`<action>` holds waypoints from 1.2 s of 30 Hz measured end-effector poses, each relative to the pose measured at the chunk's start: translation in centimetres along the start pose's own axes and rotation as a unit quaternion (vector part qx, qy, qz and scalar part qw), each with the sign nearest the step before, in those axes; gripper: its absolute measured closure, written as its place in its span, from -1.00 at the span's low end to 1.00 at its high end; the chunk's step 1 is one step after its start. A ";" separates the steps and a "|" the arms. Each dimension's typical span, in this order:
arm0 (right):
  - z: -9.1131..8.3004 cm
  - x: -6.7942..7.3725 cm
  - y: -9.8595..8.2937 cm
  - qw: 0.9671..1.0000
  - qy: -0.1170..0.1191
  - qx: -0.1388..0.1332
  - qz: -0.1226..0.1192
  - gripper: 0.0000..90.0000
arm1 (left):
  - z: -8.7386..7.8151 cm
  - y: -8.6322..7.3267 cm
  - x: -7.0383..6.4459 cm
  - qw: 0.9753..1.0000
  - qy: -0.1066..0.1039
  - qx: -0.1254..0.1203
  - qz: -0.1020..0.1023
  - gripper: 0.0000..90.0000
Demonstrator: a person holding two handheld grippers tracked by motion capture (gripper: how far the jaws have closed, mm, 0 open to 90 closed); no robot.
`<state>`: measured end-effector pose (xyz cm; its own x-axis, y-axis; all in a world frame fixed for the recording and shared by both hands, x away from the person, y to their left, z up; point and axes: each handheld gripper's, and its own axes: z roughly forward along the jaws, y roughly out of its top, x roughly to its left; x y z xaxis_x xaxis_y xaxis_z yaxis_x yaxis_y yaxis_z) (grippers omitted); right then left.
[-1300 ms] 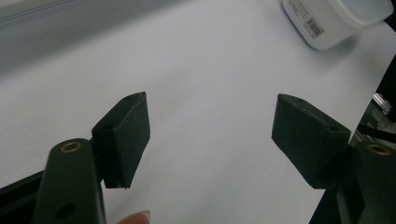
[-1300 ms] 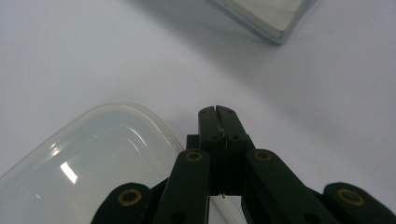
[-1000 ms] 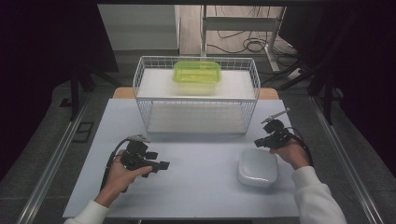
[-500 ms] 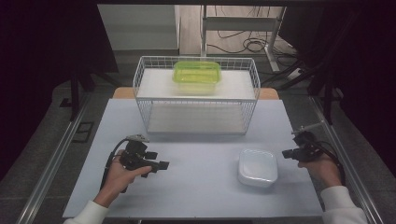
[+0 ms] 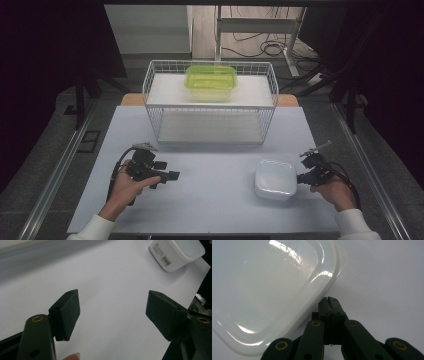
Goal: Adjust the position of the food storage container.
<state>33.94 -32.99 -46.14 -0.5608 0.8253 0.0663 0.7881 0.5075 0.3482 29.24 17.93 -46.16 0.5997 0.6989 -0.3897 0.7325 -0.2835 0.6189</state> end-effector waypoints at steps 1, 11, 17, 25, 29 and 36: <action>0.0 0.1 0.1 1.000 0.002 0.000 0.000 0.98 | 0.0 0.0 0.0 1.000 0.001 -0.001 0.000 -0.40; 0.9 2.3 1.5 0.999 0.030 0.000 -0.023 0.98 | 0.0 0.0 0.1 1.000 0.001 -0.001 -0.003 -0.40; 1.5 4.6 2.9 0.998 0.048 0.003 -0.047 0.98 | 0.2 -0.1 0.1 1.000 0.002 0.002 -0.002 -0.40; 2.5 6.8 4.2 0.996 0.071 0.000 -0.062 0.98 | 0.5 -0.2 -0.1 1.000 0.002 0.005 -0.004 -0.40; 2.9 7.3 4.8 0.995 0.071 -0.002 -0.069 0.98 | 0.4 -0.2 -0.2 1.000 0.002 0.004 -0.005 -0.40; 4.0 9.0 6.6 0.994 0.076 -0.009 -0.080 0.98 | 0.5 -0.1 -0.1 1.000 0.001 0.008 -0.003 -0.40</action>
<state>35.11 -21.28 -47.02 -0.7115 0.6865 0.1498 0.6821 0.6236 0.3818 29.23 17.54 -46.52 0.5952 0.7016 -0.3918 0.7406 -0.2898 0.6063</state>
